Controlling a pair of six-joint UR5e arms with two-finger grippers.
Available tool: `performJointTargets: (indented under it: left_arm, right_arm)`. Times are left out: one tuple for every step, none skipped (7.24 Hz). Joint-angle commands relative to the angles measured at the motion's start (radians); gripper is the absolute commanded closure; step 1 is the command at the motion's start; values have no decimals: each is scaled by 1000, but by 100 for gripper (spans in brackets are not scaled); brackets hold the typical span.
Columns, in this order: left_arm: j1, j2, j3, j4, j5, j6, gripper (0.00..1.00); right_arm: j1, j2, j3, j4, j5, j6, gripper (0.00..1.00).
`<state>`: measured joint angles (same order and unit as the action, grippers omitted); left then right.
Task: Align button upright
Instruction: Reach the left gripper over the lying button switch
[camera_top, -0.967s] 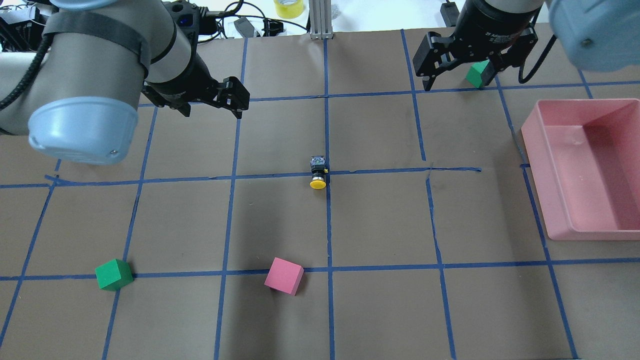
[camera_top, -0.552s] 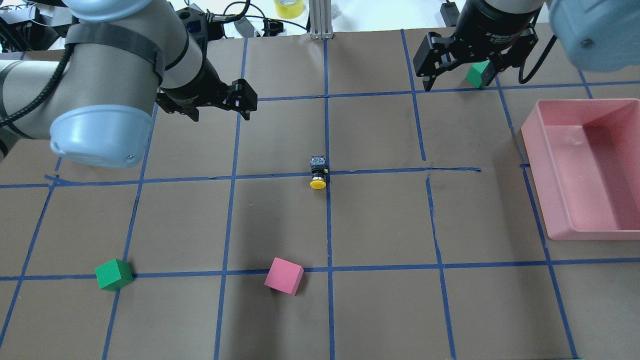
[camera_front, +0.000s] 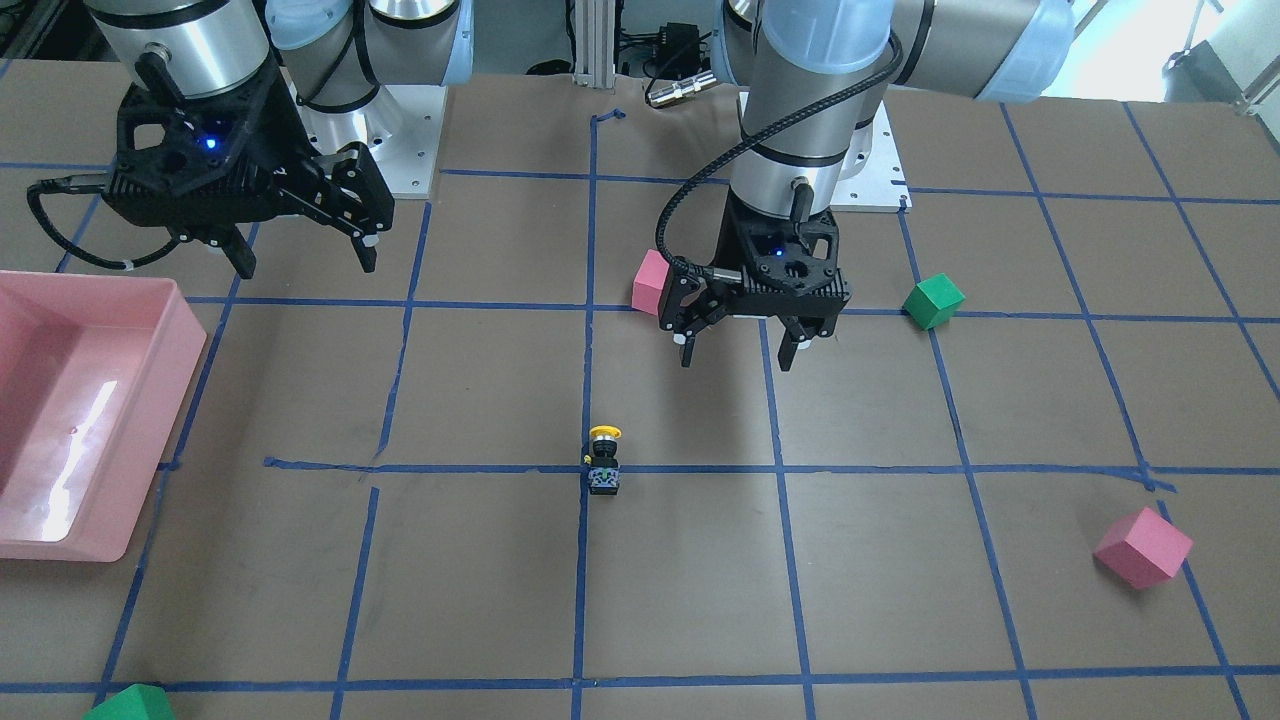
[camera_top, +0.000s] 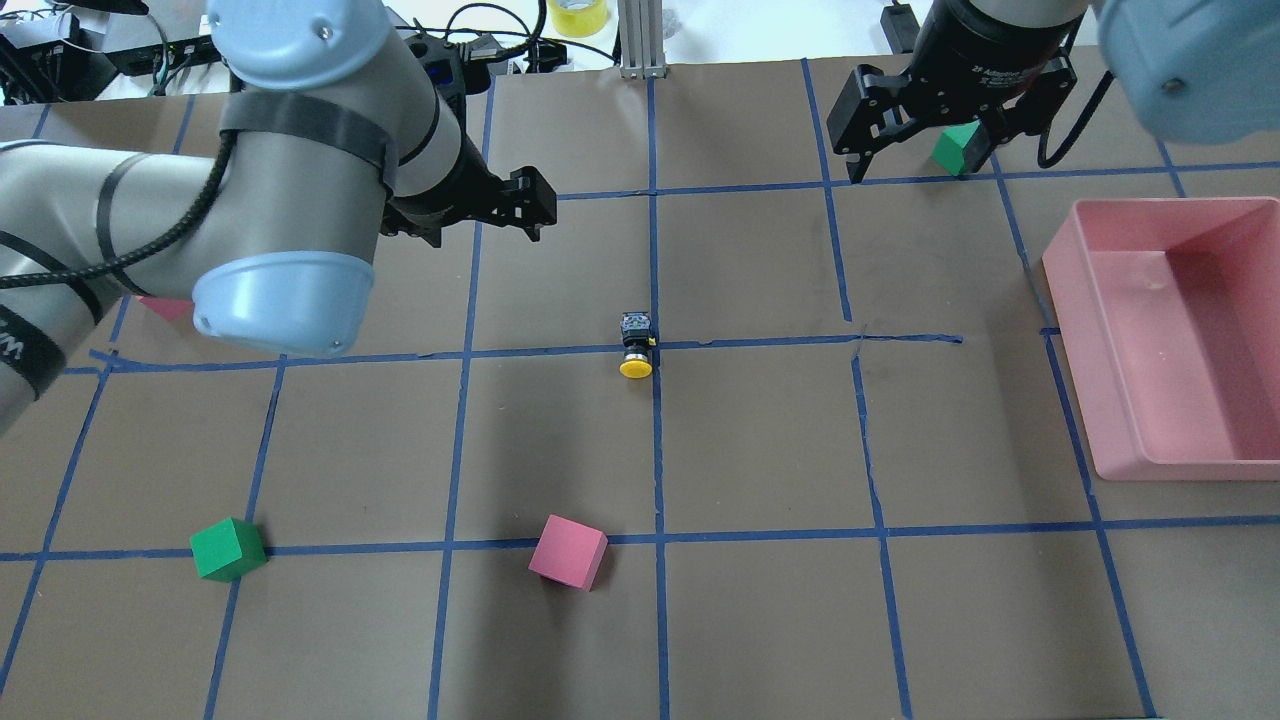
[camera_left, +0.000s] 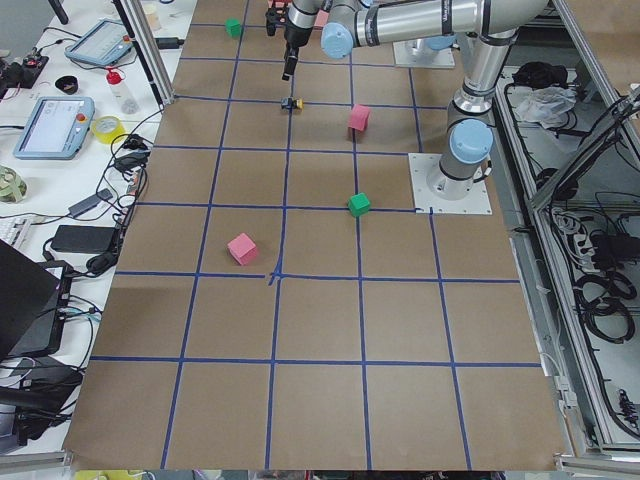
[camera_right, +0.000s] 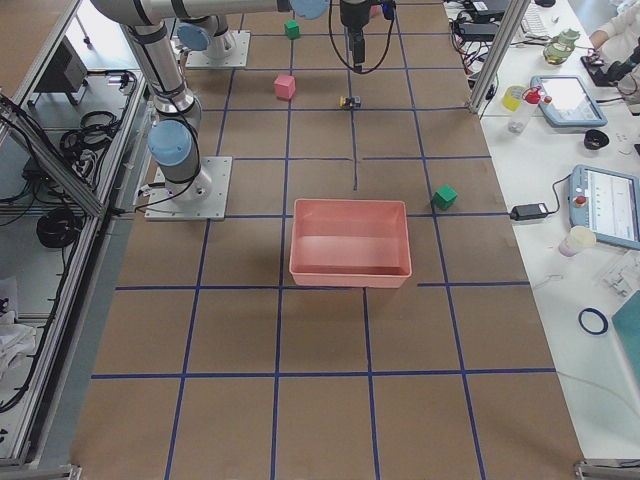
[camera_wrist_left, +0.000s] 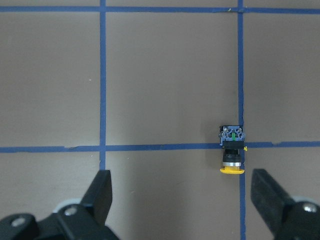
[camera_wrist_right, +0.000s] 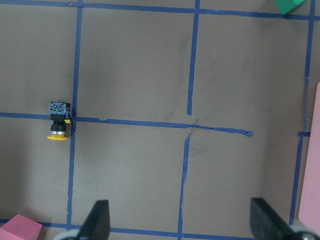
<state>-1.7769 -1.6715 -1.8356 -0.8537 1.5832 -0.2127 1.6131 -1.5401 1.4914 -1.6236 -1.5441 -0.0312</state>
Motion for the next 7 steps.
performJointTargets:
  left_arm:
    - [-34, -45, -127, 288, 18, -31, 2]
    - [-65, -84, -178, 417, 62, -74, 2]
    - [-106, -135, -212, 527, 101, -132, 2]
    - [-158, -195, -218, 586, 162, -202, 2]
    - [-201, -253, -218, 652, 208, -232, 4]
    - [-219, -314, -220, 718, 212, -238, 7]
    - [-229, -377, -226, 830, 212, -237, 8]
  right_arm:
    - [-1, 0, 1, -1, -2, -4, 0]
    - [-2, 0, 1, 1, -4, -4, 0]
    - [-1, 0, 1, 1, -5, -3, 0]
    - [-1, -1, -2, 1, -7, -3, 0]
    - [-1, -2, -2, 1, -8, -3, 0]
    - [-1, -2, 0, 1, -2, -3, 0]
    - [-1, 0, 3, 1, -2, -3, 0]
